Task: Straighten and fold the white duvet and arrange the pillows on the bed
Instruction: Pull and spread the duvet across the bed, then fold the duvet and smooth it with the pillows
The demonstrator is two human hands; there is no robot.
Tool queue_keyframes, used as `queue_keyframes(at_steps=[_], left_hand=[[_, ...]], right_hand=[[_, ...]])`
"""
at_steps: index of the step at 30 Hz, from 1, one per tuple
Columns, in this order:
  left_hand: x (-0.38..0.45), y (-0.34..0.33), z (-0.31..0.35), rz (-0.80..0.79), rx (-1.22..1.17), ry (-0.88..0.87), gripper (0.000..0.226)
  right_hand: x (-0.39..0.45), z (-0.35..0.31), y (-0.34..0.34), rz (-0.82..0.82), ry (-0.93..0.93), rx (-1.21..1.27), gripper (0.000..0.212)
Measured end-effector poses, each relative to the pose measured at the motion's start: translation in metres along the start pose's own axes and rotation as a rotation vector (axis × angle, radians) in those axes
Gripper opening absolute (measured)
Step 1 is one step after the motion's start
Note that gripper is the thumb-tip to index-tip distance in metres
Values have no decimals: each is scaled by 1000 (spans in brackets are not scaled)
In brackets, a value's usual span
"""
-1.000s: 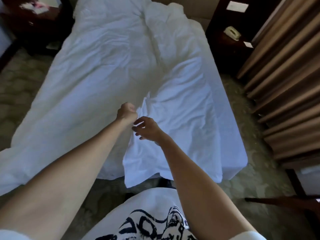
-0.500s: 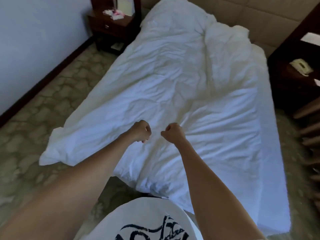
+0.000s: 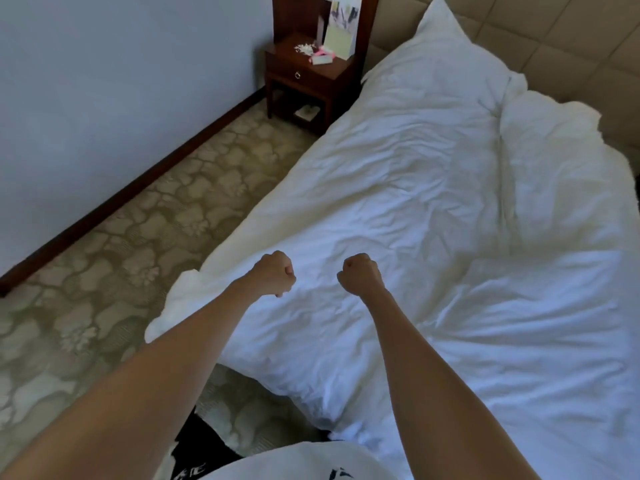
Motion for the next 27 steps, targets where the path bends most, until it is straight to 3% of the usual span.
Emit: queue_keyframes(at_steps=[7,13,20,27], left_hand=[[8,145,-123,81,33,-54,19],[13,220,-195,0,54,-43,14],[81,269,-186,-132,93,-152,5],[186,367,-190,-104,162,-213,6]], right_hand=[[8,-161,-77,9,55,28,33],[17,-261,-110,19,82,98,38],[70,-302,-117,126,-57,181,35],[179,-379,-128,160,-101,279,34]])
Point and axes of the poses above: each hand's wrist, its own x-axis towards the middle knuckle, its own y-axis out of the back of the hand, z = x × y, the point moved 10 cm from there along x, towards the middle knuckle, and after that the axes turned 1 degree about x, right-handed, at the moved point
